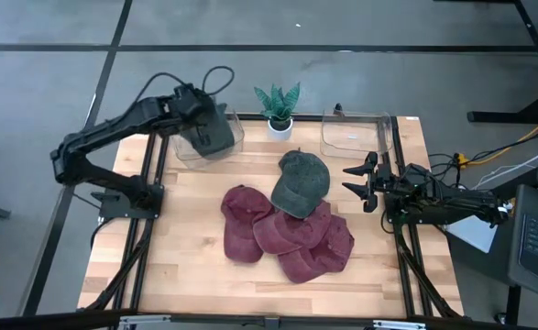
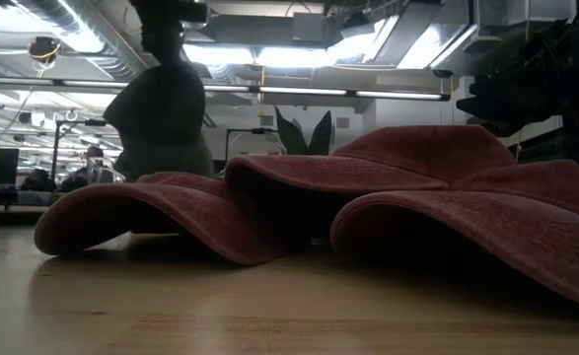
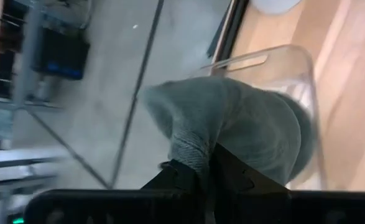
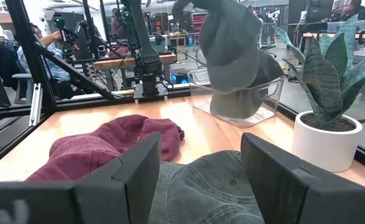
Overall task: Pick & Place hat
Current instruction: Put the left black cap into the left transparent bin
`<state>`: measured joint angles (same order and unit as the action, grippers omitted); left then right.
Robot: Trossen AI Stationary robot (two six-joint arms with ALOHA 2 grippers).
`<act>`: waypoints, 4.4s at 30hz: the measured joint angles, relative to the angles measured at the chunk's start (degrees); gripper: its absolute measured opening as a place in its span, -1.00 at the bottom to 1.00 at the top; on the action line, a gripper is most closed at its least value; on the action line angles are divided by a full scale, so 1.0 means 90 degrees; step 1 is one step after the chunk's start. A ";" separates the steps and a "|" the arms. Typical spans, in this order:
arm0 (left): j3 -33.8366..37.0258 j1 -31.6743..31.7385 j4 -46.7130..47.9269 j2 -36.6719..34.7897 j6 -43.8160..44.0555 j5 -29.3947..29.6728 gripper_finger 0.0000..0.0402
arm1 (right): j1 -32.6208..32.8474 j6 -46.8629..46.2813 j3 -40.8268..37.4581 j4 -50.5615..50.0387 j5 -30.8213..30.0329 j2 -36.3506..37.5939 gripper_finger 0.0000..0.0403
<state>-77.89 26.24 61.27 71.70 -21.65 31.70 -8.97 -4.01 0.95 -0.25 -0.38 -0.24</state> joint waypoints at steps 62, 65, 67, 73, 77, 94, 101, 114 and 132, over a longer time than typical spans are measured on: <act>0.0005 -0.1710 -0.0029 -0.1544 0.1479 -0.0407 -0.90 | 0.0000 0.0000 0.0000 0.0000 0.0002 0.0000 0.10; 0.0005 -0.1875 -0.0086 -0.1534 0.1888 -0.0591 -0.90 | -0.0002 0.0000 0.0000 0.0000 0.0002 -0.0001 0.10; 0.0005 -0.1995 -0.0124 -0.1492 0.2161 -0.0696 -0.90 | -0.0002 0.0000 0.0000 0.0001 0.0002 0.0001 0.10; 0.0005 -0.2345 -0.0121 -0.1388 0.2852 -0.0696 -0.90 | -0.0002 0.0000 0.0000 0.0000 0.0002 0.0001 0.10; 0.0005 -0.2512 -0.0124 -0.1376 0.3221 -0.0639 -0.90 | -0.0001 0.0000 0.0000 0.0000 0.0002 0.0000 0.10; 0.0005 -0.2621 -0.0121 -0.1378 0.3343 -0.0418 -0.90 | 0.0000 0.0000 0.0000 0.0000 0.0002 -0.0001 0.10; 0.0005 -0.2611 -0.0114 -0.1376 0.3073 0.0137 -0.90 | -0.0002 0.0000 0.0000 0.0000 0.0002 -0.0001 0.10; 0.0005 -0.2608 0.0882 -0.1379 0.3467 0.1084 -0.90 | -0.0002 0.0000 0.0000 0.0000 0.0002 -0.0001 0.10; 0.0005 -0.1735 0.0629 -0.0607 0.1869 0.1927 -0.90 | 0.0000 0.0000 0.0000 0.0000 0.0000 -0.0001 0.10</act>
<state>-77.84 10.62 66.94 66.23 -4.82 49.04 -8.97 -4.01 0.95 -0.25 -0.38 -0.25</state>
